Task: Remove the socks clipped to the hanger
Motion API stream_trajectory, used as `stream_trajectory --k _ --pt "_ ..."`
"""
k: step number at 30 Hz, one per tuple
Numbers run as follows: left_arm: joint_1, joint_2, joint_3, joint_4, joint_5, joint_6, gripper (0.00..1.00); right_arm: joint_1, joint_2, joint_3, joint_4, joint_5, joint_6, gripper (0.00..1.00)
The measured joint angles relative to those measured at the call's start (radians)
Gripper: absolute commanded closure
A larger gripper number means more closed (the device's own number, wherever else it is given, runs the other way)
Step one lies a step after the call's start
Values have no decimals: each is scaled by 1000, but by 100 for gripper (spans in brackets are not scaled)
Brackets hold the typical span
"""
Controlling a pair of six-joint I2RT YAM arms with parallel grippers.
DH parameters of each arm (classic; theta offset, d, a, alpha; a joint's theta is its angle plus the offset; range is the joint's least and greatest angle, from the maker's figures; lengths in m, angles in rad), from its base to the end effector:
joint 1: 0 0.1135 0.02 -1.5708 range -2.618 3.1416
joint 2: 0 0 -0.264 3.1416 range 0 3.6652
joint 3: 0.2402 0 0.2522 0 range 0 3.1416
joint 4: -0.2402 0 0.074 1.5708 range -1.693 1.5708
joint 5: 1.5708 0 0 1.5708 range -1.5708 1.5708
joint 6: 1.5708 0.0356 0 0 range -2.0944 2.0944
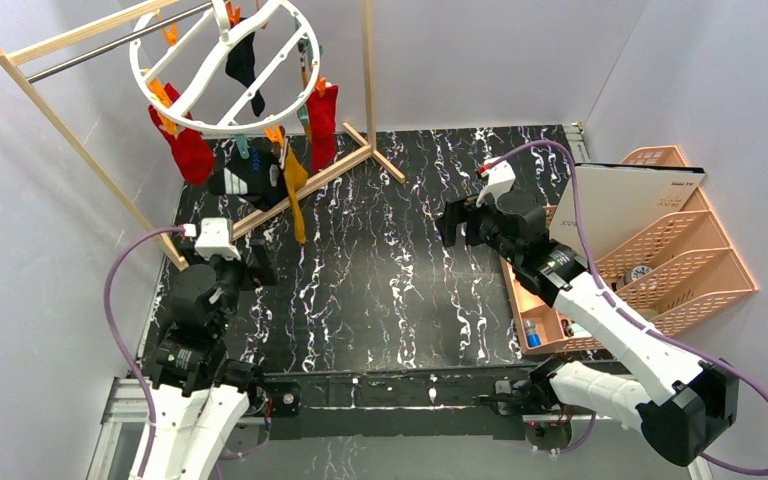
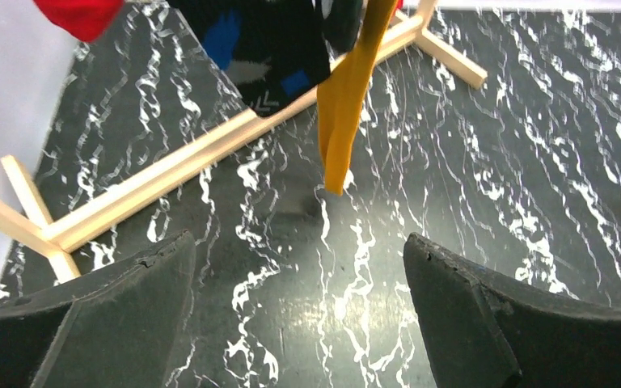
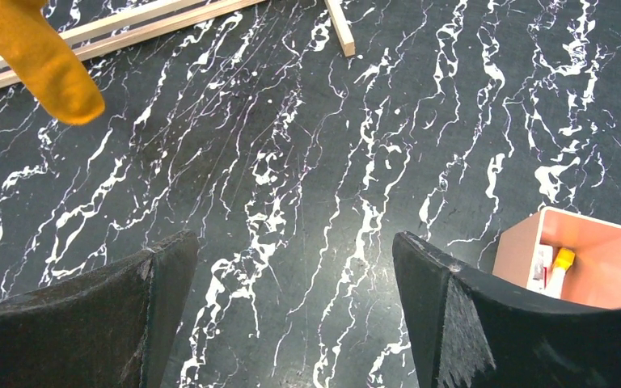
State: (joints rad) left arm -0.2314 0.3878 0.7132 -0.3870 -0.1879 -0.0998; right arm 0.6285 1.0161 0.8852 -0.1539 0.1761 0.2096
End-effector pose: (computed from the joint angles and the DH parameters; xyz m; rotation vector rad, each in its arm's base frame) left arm 0.0962 -0.0158 0.3418 -0.0368 1.6318 -0.1009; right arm 0.1948 0.1339 0.3348 -0.2675 1.8528 0.4188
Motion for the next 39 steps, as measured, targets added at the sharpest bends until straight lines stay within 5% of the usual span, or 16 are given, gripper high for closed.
stream_trajectory --k 7,18,29,39 --pt "0 4 -113 136 36 -8 2 0 8 0 53 -31 2 1" --pt "0 179 -236 618 129 106 2 0 55 0 188 -103 27 1" --pt "2 351 -362 987 66 234 2 0 56 -17 247 -152 43 1" --pt "31 216 -418 1035 -68 241 2 0 48 -18 264 -161 50 1"
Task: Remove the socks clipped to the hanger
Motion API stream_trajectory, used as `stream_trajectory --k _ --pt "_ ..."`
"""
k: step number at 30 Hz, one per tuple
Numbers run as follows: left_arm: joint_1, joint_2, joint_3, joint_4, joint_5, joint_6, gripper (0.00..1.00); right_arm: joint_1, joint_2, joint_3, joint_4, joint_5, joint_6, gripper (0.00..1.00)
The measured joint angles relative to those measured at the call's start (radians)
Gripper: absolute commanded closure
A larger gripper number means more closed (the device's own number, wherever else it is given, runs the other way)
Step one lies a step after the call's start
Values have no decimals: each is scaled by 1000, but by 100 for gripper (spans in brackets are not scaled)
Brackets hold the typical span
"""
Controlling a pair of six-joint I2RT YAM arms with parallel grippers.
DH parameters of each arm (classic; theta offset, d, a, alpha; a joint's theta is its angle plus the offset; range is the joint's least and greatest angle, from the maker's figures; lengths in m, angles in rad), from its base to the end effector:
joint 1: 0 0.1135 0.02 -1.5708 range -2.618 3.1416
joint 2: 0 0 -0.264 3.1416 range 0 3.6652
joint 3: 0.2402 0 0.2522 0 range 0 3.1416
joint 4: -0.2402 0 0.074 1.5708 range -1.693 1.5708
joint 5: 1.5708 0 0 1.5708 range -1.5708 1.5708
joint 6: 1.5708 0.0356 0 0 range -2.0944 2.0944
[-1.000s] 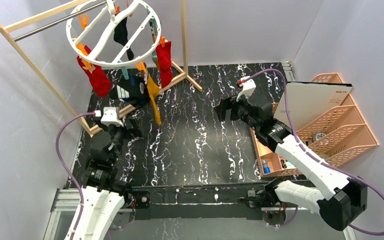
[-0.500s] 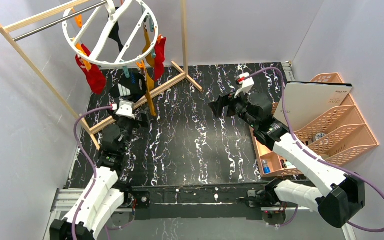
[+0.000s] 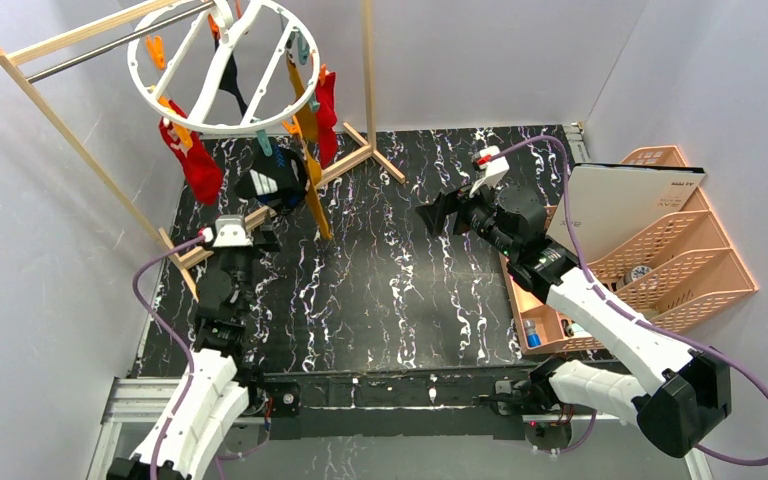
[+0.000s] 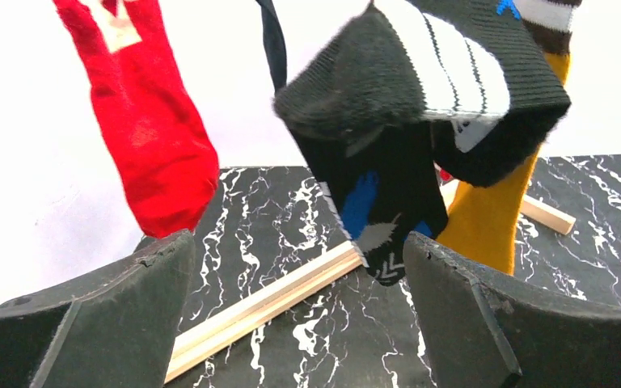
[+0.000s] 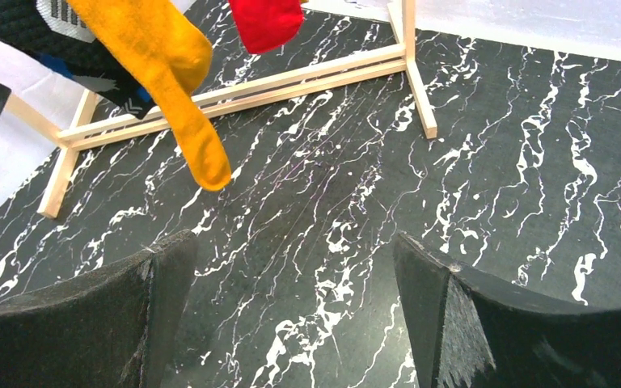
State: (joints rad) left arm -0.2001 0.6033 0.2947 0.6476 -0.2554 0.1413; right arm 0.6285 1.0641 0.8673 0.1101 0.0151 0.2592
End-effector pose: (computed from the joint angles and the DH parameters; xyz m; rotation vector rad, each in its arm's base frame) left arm 0.1552 -0.0223 0.2821 -0.0109 1.2439 0.1062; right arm 0.2050 0.1483 0.3458 -0.3005 1.6731 0.6577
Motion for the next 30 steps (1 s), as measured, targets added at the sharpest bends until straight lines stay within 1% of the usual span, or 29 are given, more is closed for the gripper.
stream_trajectory --k 2,4,6,12,16,23,30 --pt "3 -27 -8 7 2 -2 2 0 0 -1 5 -10 1 1" --pt "11 -13 -9 25 26 -12 2 0 0 -2 6 -21 2 1" --pt "26 49 -9 58 74 -34 2 0 0 -2 6 -27 4 1" --pt "63 306 -3 165 220 -109 2 0 0 -2 5 -34 4 1" --pt "87 422 37 231 291 -143 2 0 0 -2 5 -34 3 1" --pt "148 467 83 344 341 -184 2 12 6 -2 5 -43 3 1" --pt "182 547 106 438 374 -241 2 84 70 7 5 -45 -2 1"
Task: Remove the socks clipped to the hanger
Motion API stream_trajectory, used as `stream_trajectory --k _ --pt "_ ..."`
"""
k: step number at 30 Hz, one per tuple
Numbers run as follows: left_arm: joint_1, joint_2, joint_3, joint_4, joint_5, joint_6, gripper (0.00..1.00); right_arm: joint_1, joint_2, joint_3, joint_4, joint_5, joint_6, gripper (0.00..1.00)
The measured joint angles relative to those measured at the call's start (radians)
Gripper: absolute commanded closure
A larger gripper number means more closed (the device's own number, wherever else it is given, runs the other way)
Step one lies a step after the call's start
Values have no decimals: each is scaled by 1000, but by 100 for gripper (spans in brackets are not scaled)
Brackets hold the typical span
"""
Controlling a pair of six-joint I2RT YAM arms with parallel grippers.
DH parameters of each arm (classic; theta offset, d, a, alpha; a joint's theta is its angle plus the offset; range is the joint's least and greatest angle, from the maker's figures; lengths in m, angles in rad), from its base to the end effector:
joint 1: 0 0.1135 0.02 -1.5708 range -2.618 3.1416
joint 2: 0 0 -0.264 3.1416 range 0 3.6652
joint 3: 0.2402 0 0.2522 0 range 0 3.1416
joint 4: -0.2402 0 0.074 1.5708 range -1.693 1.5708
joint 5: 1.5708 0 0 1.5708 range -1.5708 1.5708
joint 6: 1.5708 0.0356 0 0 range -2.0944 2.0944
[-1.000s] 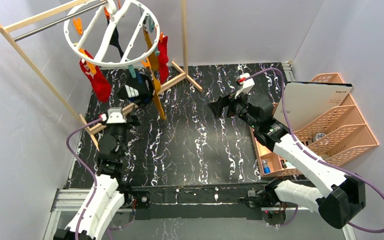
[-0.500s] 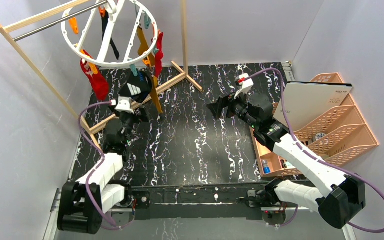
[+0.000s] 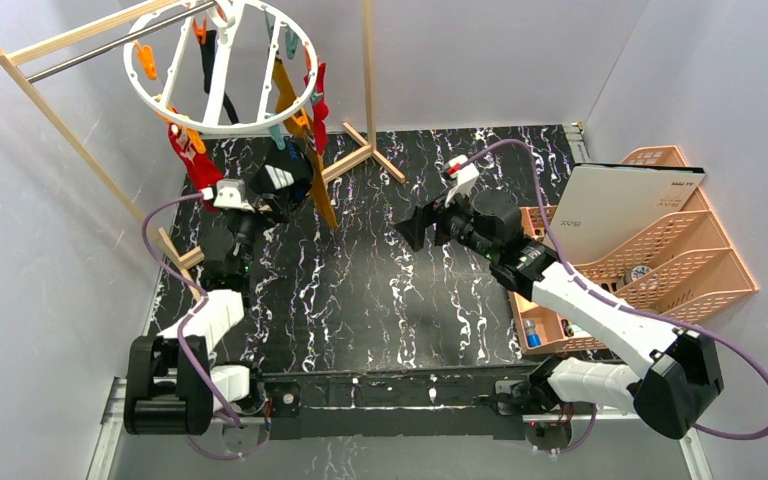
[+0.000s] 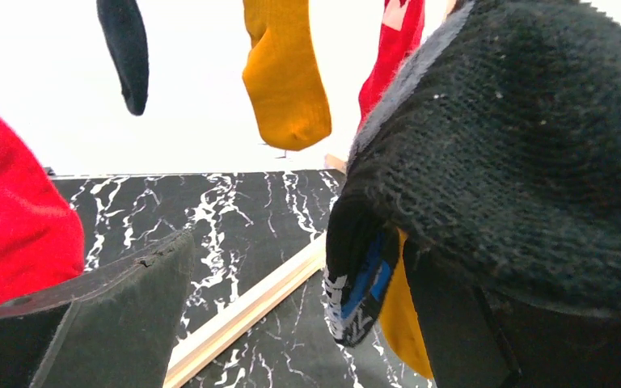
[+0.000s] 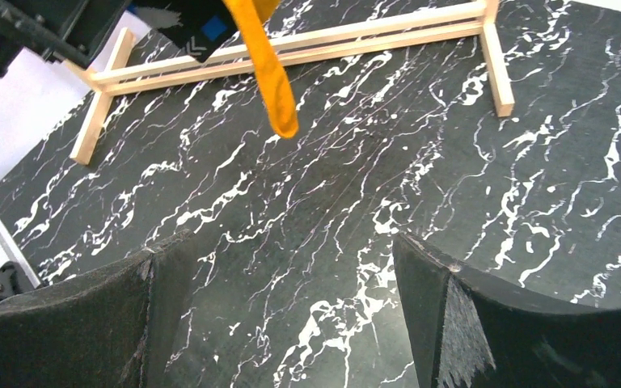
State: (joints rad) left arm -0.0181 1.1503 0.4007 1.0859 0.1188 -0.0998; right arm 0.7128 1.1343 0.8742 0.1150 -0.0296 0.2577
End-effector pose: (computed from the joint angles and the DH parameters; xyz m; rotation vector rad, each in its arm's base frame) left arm 0.2355 -0.0085 0.2676 0.0529 1.2377 -0.1758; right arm 0.2028 0.1767 0.3319 -0.4221 1.7223 0.7382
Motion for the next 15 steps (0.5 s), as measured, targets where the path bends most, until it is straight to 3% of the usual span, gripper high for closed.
stream_trajectory --k 15 --pt "46 190 150 156 206 -194 3 103 107 28 24 43 -18 1"
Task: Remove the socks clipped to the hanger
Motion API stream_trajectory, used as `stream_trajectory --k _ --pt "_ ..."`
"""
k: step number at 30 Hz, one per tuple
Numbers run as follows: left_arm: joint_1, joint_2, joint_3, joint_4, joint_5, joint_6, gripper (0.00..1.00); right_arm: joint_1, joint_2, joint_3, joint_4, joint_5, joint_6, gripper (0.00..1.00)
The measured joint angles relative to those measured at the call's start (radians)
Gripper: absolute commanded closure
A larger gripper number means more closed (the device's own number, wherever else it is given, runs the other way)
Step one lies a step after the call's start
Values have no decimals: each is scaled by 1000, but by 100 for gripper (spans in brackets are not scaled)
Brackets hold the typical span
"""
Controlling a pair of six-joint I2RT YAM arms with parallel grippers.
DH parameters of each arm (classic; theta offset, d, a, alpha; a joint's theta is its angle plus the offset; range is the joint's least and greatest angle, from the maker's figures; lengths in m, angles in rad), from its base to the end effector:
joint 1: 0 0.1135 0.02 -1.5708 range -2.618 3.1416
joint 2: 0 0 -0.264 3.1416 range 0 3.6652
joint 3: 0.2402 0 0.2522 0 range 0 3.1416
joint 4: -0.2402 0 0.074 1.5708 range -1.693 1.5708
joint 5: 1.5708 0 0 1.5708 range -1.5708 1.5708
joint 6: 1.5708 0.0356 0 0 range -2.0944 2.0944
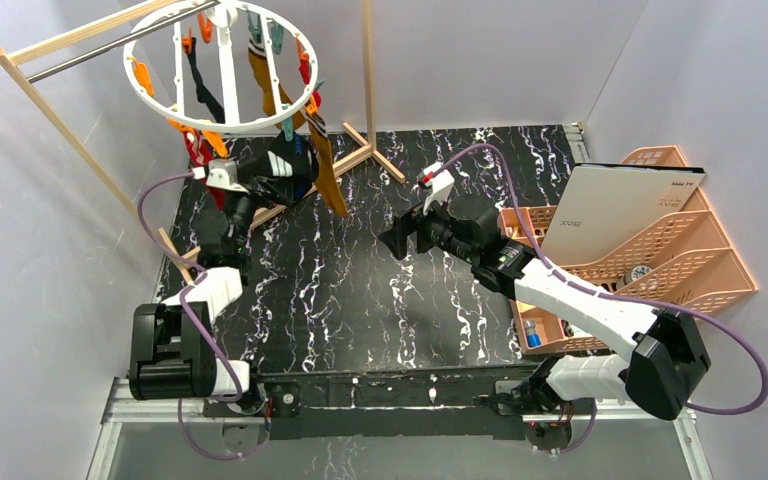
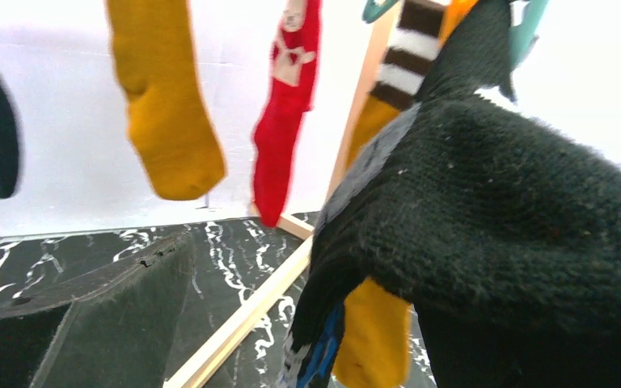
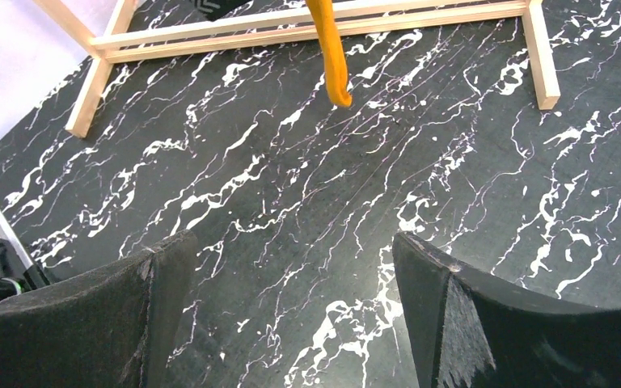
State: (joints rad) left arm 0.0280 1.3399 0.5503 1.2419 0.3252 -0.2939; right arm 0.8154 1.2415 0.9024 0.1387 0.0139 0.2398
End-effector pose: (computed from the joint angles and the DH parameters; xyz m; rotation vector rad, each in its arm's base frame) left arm 0.2718 -0.0038 0.2859 0.1099 1.1482 -0.4177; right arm 0.2012 0.2130 0.3166 -0.5103 1.7607 0.7433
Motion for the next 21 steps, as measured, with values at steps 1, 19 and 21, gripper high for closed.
stream_trajectory --k 1,19,21 --pt "0 0 0 6 12 -11 6 1 2 0 0 5 -2 1" --pt "12 103 67 44 240 -145 98 23 66 33 19 20 -19 1" --pt "22 102 67 43 251 -145 100 23 83 54 22 11 -29 1"
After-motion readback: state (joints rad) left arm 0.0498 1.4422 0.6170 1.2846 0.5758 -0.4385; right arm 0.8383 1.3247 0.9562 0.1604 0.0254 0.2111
